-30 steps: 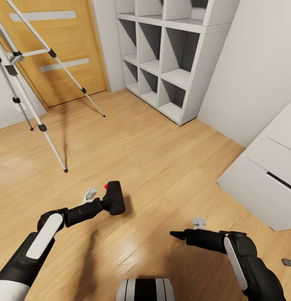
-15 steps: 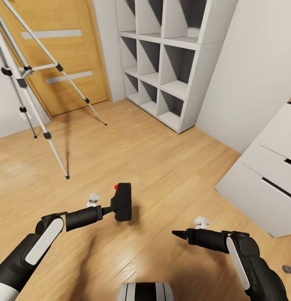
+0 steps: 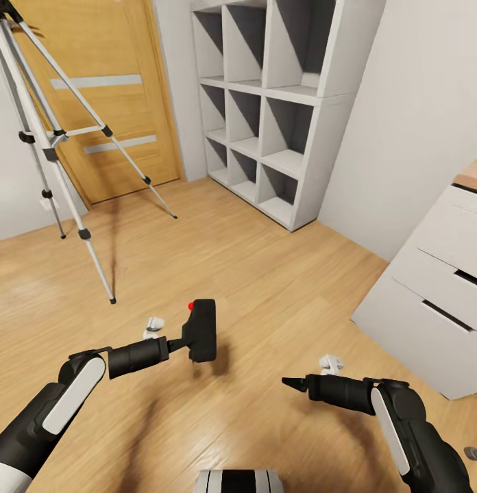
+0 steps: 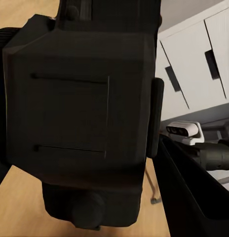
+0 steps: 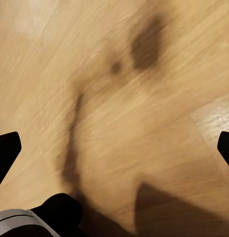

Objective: Attach the digital camera to the camera tripod in the bedroom.

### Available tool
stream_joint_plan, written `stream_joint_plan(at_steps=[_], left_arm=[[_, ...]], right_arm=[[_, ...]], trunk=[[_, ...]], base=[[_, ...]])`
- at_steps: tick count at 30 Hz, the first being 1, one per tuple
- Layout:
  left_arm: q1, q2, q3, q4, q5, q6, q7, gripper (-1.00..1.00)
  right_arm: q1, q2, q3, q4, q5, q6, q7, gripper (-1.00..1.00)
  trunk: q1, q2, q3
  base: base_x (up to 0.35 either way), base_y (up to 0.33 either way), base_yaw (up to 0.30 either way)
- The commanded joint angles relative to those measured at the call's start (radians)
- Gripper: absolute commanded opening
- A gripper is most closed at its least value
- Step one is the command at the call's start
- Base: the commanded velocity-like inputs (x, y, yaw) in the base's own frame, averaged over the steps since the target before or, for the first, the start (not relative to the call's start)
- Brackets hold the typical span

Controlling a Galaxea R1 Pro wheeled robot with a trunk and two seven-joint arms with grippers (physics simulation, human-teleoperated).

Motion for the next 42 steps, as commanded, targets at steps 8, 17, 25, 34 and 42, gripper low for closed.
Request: stream_joint_plan(at_steps=[8,17,25,34,42], left_arm=[[-0.001,-0.003,-0.001,0.000,0.007,0.004,0.007,-1.00],[-0.001,-0.004,-0.001,0.002,0.008,0.005,0.009,-1.00],[-0.001,-0.004,-0.001,0.014,0.009,0.005,0.009,-1.00],[-0.001,-0.005,-0.001,0.019,0.009,0.005,0.009,-1.00],[-0.001,-0.005,-0.001,0.036,0.008,0.004,0.009,-1.00]], right_arm=[[0.000,0.001,-0.001,0.000,-0.007,0.008,-0.003,1.00],[0.000,0.001,-0.001,0.000,-0.007,0.008,-0.003,1.00],[0.000,0.003,-0.001,0.000,-0.007,0.007,-0.003,1.00],[0.000,0.004,-0.002,-0.001,-0.007,-0.001,-0.003,1.00],[0.000,0.003,-0.001,-0.002,-0.007,-0.002,-0.003,1.00]], trunk=[[-0.004,0.002,0.030],[-0.008,0.004,0.065],[-0.011,0.006,0.096],[-0.015,0.008,0.131],[-0.019,0.010,0.162]], base=[[0.000,0.000,0.000],[0.000,0.000,0.000],[0.000,0.000,0.000],[0.000,0.000,0.000],[0.000,0.000,0.000]])
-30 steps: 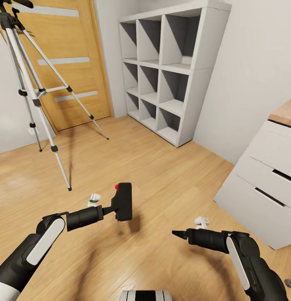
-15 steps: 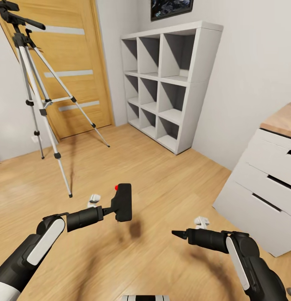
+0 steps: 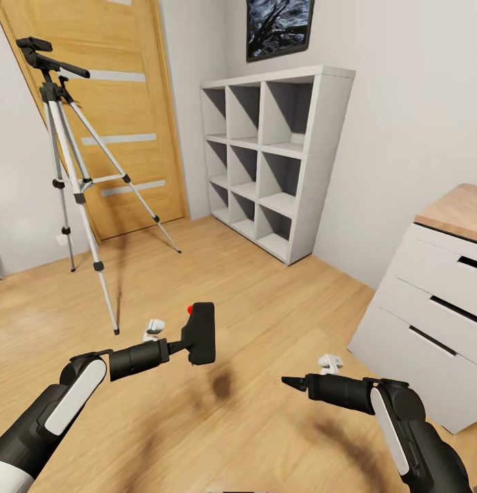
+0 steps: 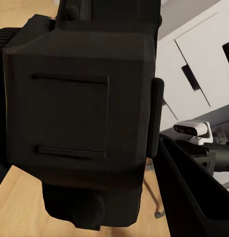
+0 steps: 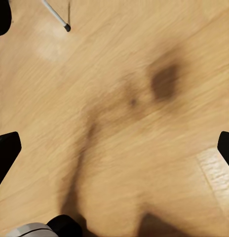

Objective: Attach the digital camera to the camera tripod in the bedroom.

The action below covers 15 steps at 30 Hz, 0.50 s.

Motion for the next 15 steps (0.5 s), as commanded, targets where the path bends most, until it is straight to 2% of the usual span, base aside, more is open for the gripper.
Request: stream_joint_plan(at_steps=[1,15], left_arm=[[-0.001,0.001,-0.001,0.002,0.006,0.006,-0.001,-1.00],[-0.001,0.000,-0.001,0.033,0.006,0.006,0.002,-1.00]], right_arm=[[-0.001,-0.001,-0.001,0.000,-0.008,0.010,-0.003,1.00],[-0.001,-0.002,-0.001,0.000,-0.008,0.016,-0.003,1.00]], trunk=[[-0.001,0.000,0.003],[-0.007,0.003,0.057]], base=[[0.000,0.000,0.000],[0.000,0.000,0.000]])
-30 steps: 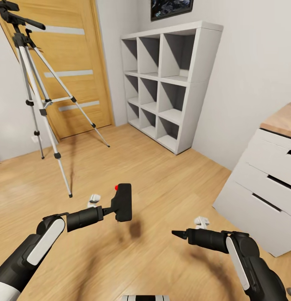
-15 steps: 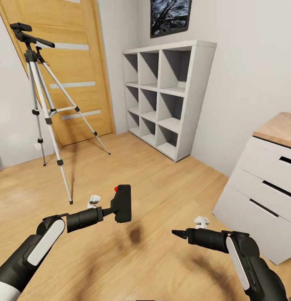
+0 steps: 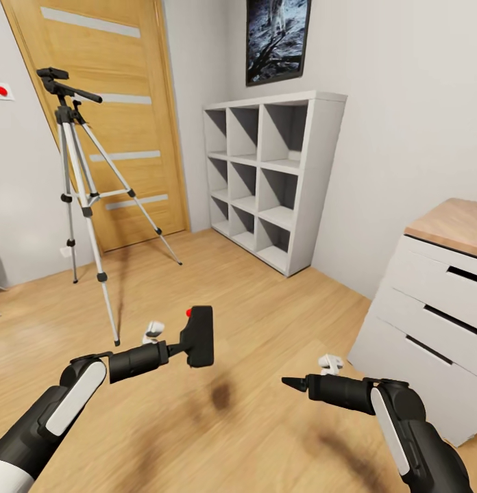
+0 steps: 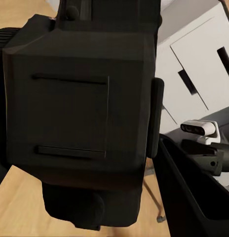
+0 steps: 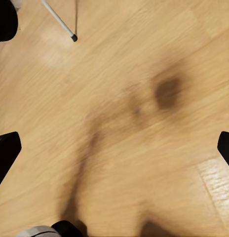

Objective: Attach the digital camera to the camera tripod in the bedroom.

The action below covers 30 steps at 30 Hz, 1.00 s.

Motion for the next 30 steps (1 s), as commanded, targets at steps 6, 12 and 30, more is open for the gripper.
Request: stream_joint_plan(at_steps=[6,12,30], left_arm=[[-0.001,-0.001,-0.001,0.022,0.008,0.006,0.002,-1.00],[-0.001,-0.002,0.000,0.050,0.002,0.005,0.027,-1.00],[-0.001,-0.039,-0.001,0.057,0.000,0.002,0.103,-1.00]], right_arm=[[-0.001,0.001,0.000,0.000,-0.008,0.006,-0.003,1.00],[-0.001,0.001,0.000,0.001,-0.008,0.003,-0.003,1.00],[-0.001,0.002,-0.001,0.001,-0.008,0.002,-0.003,1.00]], trunk=[[-0.003,0.001,0.022],[-0.006,0.002,0.046],[-0.014,0.007,0.115]], base=[[0.000,0.000,0.000],[0.000,0.000,0.000],[0.000,0.000,0.000]])
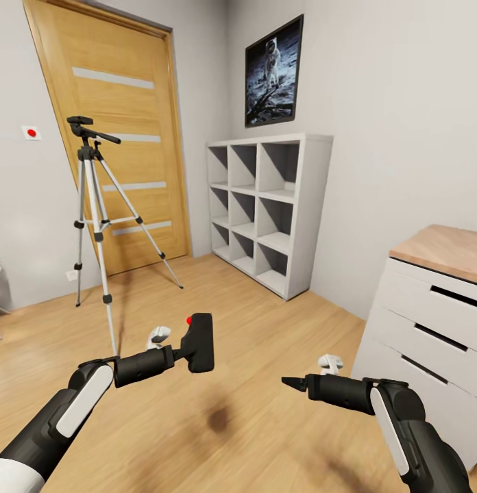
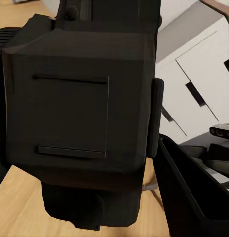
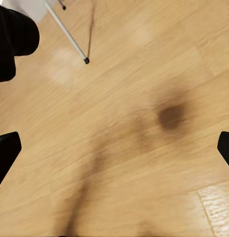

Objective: Attach the digital camera to the camera tripod in the bedroom.

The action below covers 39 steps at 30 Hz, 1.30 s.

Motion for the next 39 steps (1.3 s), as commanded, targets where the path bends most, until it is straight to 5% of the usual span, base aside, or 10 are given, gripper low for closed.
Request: stream_joint_plan(at_steps=[1,39], left_arm=[[-0.001,0.000,-0.001,0.000,0.004,0.004,-0.001,-1.00],[-0.001,0.000,0.001,-0.010,0.006,0.004,-0.001,-1.00]], right_arm=[[-0.001,0.000,-0.001,0.000,-0.008,0.008,-0.004,1.00],[-0.001,-0.001,-0.001,-0.001,-0.008,0.007,-0.003,1.00]], trunk=[[-0.001,0.000,0.003],[-0.140,0.252,0.124]], base=[[0.000,0.000,0.000],[0.000,0.000,0.000]])
